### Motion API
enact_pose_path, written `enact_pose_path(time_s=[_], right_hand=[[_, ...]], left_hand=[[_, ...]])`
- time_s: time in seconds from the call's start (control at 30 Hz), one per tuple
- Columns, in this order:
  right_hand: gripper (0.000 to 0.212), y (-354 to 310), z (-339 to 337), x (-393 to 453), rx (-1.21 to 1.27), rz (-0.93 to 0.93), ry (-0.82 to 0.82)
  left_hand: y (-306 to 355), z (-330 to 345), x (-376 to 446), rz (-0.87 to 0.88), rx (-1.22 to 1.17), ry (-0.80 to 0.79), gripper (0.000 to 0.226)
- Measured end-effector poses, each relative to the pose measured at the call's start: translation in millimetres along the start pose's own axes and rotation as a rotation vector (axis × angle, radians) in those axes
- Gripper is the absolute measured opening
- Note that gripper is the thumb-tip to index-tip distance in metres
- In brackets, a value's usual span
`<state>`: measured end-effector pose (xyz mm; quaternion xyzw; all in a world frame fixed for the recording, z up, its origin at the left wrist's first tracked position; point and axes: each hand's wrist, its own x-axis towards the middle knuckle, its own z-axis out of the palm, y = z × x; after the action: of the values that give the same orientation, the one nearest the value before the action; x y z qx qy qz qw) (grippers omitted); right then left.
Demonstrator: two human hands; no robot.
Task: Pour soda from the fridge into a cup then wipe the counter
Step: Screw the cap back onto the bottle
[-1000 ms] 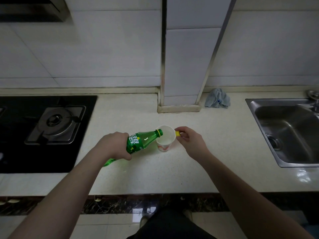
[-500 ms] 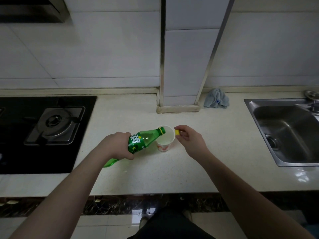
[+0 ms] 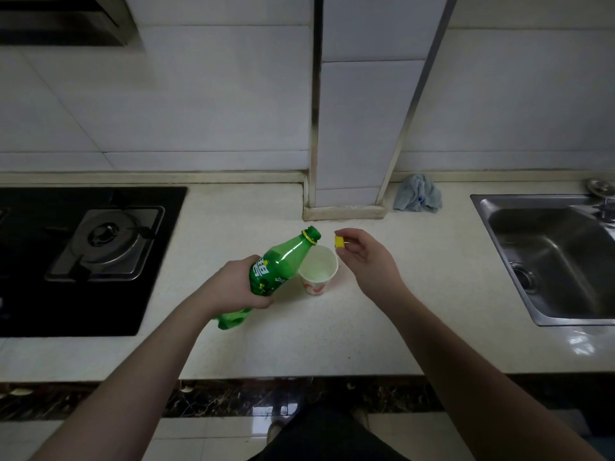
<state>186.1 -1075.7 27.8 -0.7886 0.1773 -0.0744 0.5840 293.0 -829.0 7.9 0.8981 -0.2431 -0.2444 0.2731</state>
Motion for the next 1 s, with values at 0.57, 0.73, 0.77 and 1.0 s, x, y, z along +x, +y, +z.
enact_pose_path(time_s=[0.57,0.73,0.77,1.0], right_hand=[[0.028,-57.2,-0.1,-5.5,0.081,-0.229,-0.110],[0.031,-65.4,-10.7,0.9,-0.203,-0.332,-0.209],[0.031,-68.6,-14.1,3.4,-0.265,-0.363,-0.239],[0.033,-93.4,-24.8,15.9,-0.618,-0.615,-0.350]], left_hand=[[9.9,-2.7,-5.9,0.135,-0.102,0.022,0.054],[4.9,-10.3,-7.2,0.142,-0.065,-0.014,0.054],[4.9,-11.6,-7.7,0.146,-0.058,-0.016,0.055],[7.5,-24.2,-9.6,0.176,-0.049,-0.021,0.055]])
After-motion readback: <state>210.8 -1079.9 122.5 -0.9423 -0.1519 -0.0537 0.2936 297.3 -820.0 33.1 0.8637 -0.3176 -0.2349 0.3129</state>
